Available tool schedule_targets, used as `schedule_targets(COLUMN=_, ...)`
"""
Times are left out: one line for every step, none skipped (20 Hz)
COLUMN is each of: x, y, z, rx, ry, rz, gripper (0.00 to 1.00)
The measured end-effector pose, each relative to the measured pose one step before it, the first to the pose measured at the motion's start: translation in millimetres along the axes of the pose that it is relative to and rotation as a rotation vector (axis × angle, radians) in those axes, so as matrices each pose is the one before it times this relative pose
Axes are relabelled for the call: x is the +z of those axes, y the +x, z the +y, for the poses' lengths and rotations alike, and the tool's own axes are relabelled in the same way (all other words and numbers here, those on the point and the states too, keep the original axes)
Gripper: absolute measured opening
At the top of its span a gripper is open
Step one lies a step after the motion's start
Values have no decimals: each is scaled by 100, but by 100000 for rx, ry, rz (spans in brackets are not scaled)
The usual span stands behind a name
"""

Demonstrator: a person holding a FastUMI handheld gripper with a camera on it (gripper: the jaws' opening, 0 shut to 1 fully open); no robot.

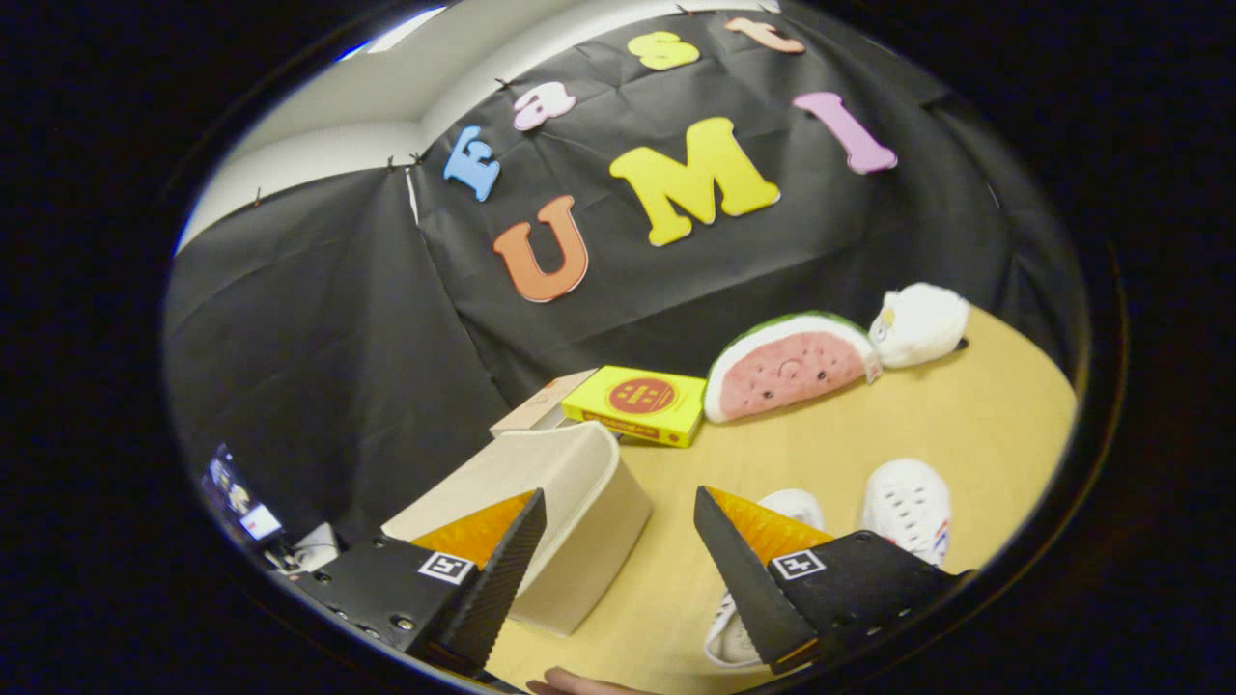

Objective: Open the storage box then place both shoes into the box .Put the left shoe in first, then the right shoe, with the right side of both shoes facing outward in a uniform manner.

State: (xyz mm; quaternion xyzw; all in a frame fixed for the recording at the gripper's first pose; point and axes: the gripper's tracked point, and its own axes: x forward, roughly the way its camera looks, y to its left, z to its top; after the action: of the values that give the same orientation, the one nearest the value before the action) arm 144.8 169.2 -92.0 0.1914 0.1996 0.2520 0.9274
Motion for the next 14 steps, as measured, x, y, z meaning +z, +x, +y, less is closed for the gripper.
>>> schedule_targets(x=-410, y=1128, z=460, rx=3679, ry=3245, rz=3752, gripper=95)
schedule_targets(x=-70, y=1115, z=108, rx=2277, ry=4110, rz=2313, gripper=96)
schedule_targets(x=-302, y=1134, z=-62, rx=2052, ry=4951, rz=3288, gripper=95)
schedule_targets(x=-157, y=1054, z=-63, rx=1531, ry=4430, rz=2341, gripper=95)
schedule_targets(x=-264, y=1087, z=90, rx=1996, ry=4063, rz=2373, gripper=96)
schedule_targets(x=-245, y=959, z=267, rx=2664, ry=3444, rz=2197, gripper=95)
schedule_targets(x=-378, y=647, z=308, rx=2429, ry=3084, rz=2370, gripper=95)
schedule_targets(x=-386, y=639, z=334, rx=2950, ry=3254, rz=2050, gripper=95)
schedule_targets(x=-649, y=567, z=338, rx=2211, ry=2618, rz=2924, gripper=95)
schedule_targets(x=-489, y=562, z=-38, rx=2238, ry=3094, rz=2870, gripper=95)
schedule_targets(x=-291, y=292, z=65, rx=2814, ry=4008, rz=2252, gripper=95)
schedule_targets(x=-59, y=331, z=188, rx=3422, ry=4530, rz=1890, gripper=95)
schedule_targets(x=126, y=456, z=330, rx=4139, ry=4578, rz=970, gripper=95)
schedule_targets(x=257, y=394, z=414, rx=3878, ry=4022, rz=1041, gripper=95)
